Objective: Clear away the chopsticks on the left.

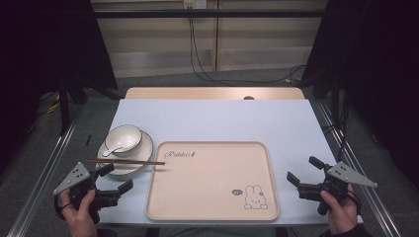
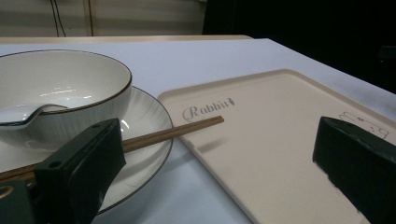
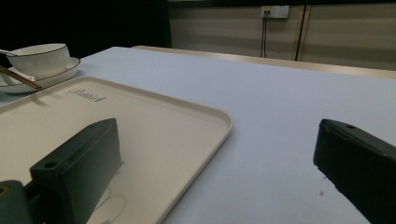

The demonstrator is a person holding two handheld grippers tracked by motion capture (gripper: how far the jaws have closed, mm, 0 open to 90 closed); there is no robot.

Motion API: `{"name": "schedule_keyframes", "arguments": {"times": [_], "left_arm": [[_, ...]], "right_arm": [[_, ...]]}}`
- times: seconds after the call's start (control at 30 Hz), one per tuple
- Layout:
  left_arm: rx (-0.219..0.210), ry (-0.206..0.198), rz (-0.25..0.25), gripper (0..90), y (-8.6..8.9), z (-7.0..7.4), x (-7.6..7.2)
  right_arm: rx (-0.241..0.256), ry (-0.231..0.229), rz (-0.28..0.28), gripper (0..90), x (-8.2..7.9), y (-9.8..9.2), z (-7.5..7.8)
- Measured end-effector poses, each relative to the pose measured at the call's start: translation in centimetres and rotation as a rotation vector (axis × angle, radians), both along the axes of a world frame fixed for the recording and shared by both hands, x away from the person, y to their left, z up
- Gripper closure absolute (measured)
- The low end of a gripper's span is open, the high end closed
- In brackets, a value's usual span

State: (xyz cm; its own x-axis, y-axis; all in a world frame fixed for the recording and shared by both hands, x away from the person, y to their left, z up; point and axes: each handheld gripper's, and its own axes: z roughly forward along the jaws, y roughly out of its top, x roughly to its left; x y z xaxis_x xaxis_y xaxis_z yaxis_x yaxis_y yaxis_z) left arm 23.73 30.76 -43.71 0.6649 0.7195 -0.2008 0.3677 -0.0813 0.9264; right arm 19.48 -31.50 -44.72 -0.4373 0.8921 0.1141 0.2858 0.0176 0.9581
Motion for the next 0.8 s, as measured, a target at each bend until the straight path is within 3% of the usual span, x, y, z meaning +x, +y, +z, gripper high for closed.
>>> {"name": "schedule_keyframes", "arguments": {"times": [0.43,0.53,0.67,0.7,0.8], "left_arm": [[0.012,0.019,-0.056,2.5,0.0,0.0,0.2],[0.016,0.045,-0.075,2.9,0.4,0.1,0.2],[0.031,0.041,-0.090,3.2,0.9,0.1,0.2],[0.049,0.065,-0.098,3.3,1.2,0.0,0.2],[0.044,0.073,-0.094,3.3,1.6,0.0,0.2]], "right_arm": [[-0.018,0.009,0.008,1.0,0.0,0.0,-0.1],[-0.016,0.014,0.011,1.0,0.1,0.0,-0.2],[-0.018,0.012,0.008,1.1,0.1,0.0,-0.2],[-0.020,0.009,0.006,1.2,0.1,0.1,-0.2],[-0.020,0.009,0.004,1.4,0.1,0.1,-0.2]]}}
